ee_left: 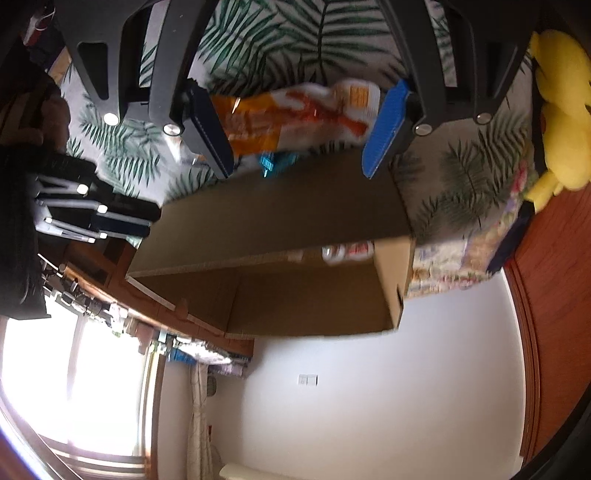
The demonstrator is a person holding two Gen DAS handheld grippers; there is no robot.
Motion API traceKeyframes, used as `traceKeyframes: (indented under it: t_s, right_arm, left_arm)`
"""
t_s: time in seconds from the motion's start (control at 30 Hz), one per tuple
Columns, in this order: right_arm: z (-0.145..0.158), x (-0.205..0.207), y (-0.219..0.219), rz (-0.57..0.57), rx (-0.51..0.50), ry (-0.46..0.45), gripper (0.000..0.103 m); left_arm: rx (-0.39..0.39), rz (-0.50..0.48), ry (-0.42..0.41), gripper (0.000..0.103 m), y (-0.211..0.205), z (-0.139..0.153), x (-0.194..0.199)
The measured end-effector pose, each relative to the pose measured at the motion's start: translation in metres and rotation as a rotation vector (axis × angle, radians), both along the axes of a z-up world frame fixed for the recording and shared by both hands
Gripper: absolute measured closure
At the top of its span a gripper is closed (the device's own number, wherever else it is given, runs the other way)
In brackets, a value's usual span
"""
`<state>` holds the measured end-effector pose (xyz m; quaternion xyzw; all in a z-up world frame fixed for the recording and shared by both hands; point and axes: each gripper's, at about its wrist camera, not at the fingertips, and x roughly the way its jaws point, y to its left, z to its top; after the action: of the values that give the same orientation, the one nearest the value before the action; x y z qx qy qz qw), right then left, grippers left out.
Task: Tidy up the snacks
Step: 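Lower the left tool onto the orange chicken-feet pack while the right tool moves over the white nougat bar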
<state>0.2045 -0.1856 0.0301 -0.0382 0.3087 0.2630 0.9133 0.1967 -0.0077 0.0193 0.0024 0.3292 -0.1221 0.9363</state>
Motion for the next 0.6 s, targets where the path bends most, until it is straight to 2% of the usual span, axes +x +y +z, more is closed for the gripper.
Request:
traceKeyframes:
  t_s: [0.2, 0.4, 0.6]
  right_arm:
    - [-0.021, 0.001, 0.000, -0.010, -0.024, 0.044, 0.062]
    - [-0.048, 0.002, 0.001, -0.024, -0.077, 0.102, 0.062]
    - [-0.063, 0.006, 0.004, -0.012, -0.082, 0.162, 0.065]
  left_arm:
    - [-0.006, -0.001, 0.053, 0.030, -0.007, -0.024, 0.003]
    - [-0.017, -0.013, 0.054, 0.030, -0.018, -0.027, 0.007]
    - [-0.019, -0.009, 0.061, 0.030, -0.018, -0.029, 0.007]
